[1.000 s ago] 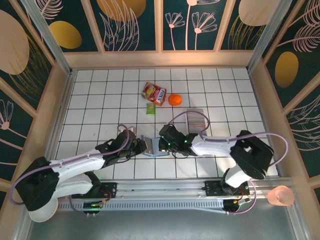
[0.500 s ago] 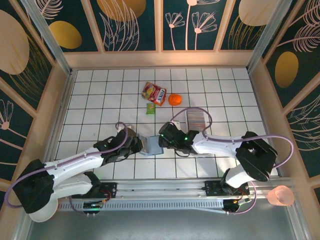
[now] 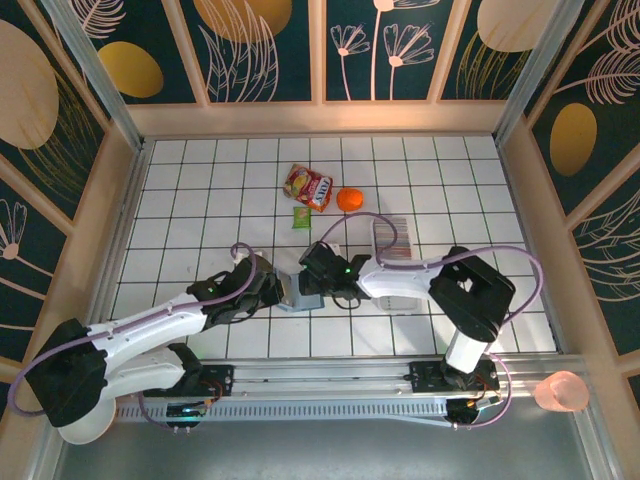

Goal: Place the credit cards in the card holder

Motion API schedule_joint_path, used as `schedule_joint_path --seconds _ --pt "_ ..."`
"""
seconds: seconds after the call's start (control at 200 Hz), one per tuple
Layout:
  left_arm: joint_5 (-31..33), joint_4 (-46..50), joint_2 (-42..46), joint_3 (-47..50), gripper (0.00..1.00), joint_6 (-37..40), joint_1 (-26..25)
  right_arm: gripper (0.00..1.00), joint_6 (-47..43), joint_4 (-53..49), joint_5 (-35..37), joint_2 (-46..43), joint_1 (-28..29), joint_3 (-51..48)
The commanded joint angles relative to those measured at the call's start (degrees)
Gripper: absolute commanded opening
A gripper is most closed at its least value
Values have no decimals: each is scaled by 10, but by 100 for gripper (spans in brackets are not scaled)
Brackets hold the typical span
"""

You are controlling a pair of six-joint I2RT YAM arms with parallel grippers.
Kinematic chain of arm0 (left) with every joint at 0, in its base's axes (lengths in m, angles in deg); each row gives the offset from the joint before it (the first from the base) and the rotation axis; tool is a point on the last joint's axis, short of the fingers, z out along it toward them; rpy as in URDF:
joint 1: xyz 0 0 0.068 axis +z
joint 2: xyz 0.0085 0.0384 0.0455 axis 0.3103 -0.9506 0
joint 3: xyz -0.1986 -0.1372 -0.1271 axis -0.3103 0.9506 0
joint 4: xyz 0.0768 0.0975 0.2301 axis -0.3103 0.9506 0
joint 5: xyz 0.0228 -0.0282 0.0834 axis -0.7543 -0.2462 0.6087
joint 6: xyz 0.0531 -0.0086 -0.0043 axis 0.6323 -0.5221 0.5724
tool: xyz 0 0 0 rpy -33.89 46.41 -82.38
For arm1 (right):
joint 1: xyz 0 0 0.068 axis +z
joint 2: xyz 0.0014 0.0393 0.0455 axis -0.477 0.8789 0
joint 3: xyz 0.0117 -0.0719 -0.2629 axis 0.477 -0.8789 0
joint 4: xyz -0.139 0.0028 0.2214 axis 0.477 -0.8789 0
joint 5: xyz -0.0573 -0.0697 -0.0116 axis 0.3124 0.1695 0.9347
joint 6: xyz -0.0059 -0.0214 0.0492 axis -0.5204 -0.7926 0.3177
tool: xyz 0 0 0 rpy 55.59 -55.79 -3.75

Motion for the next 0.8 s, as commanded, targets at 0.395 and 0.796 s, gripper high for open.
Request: schedule_joint_path --seconds 0.395,0.796 --pt "13 24 4 -2 10 14 -2 33 3 -72 62 -45 3 2" --pt "15 24 2 -2 10 15 -2 17 14 -78 64 -67 3 -12"
